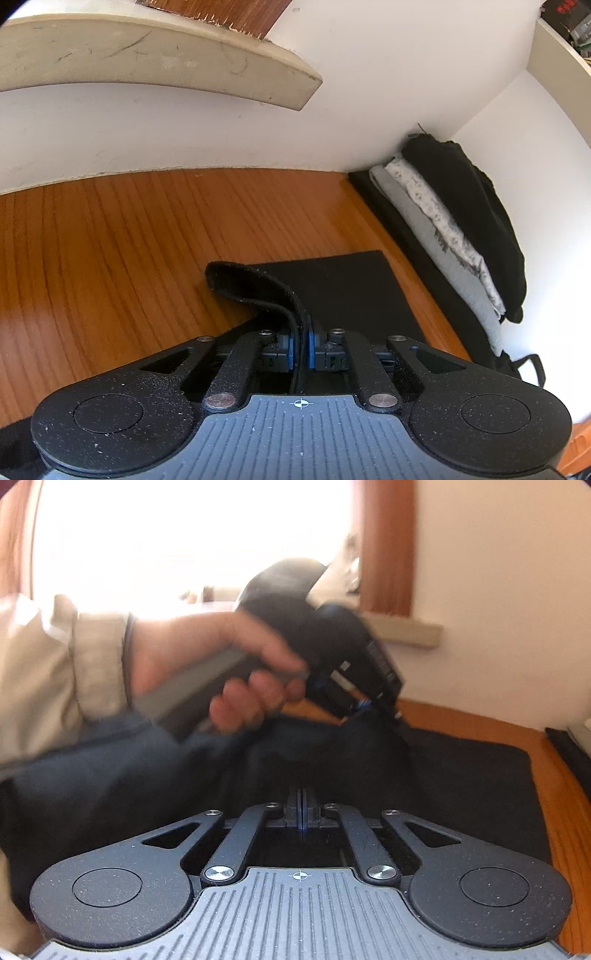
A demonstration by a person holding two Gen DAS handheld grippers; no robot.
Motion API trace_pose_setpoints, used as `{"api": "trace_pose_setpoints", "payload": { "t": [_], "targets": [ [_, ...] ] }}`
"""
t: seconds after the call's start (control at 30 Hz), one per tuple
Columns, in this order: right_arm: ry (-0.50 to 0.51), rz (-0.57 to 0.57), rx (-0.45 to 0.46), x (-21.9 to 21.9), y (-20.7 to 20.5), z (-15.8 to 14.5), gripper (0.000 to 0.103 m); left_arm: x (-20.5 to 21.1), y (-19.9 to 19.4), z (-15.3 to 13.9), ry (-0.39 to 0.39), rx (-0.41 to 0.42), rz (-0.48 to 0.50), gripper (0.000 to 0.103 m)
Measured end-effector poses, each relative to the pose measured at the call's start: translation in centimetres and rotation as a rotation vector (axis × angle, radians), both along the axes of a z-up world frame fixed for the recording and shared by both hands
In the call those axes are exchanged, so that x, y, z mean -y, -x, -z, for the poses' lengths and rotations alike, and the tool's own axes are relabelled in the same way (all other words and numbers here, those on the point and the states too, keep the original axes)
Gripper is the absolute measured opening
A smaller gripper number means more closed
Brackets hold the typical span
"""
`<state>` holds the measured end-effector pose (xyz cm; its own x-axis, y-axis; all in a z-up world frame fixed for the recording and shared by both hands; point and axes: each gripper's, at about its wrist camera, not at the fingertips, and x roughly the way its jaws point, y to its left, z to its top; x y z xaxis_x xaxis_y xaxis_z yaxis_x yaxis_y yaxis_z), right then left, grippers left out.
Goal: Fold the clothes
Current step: 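Lift the black pants up off the floor with both grippers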
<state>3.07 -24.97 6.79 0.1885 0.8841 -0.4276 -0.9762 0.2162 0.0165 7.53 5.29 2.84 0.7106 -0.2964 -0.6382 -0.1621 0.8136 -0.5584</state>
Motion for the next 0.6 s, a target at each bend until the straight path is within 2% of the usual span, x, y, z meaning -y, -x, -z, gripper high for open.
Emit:
{"api": "trace_pose_setpoints", "payload": {
  "t": [0.2, 0.27, 0.43, 0.6],
  "targets": [
    [-0.147, 0.018, -0.09, 2.1, -1.0, -2.2, 0.001, 0.2, 0.6, -1.0, -0.029, 0.018, -0.001, 0.004],
    [-0.197, 0.02, -0.074, 2.7, -0.7, -2.7, 0.001, 0.3, 1.3, -2.0, -0.053, 0.034, -0.004, 0.003],
    [-0.294, -0.04, -0.069, 2.8, 2.5, -5.0, 0.001, -0.2, 5.6, -8.4, -0.116, 0.115, 0.02, 0.003],
    [-0.424, -0.134, -0.072, 1.5, 7.0, -8.8, 0.001, -0.6, 12.0, -17.2, -0.215, 0.19, -0.004, 0.003]
  ]
}}
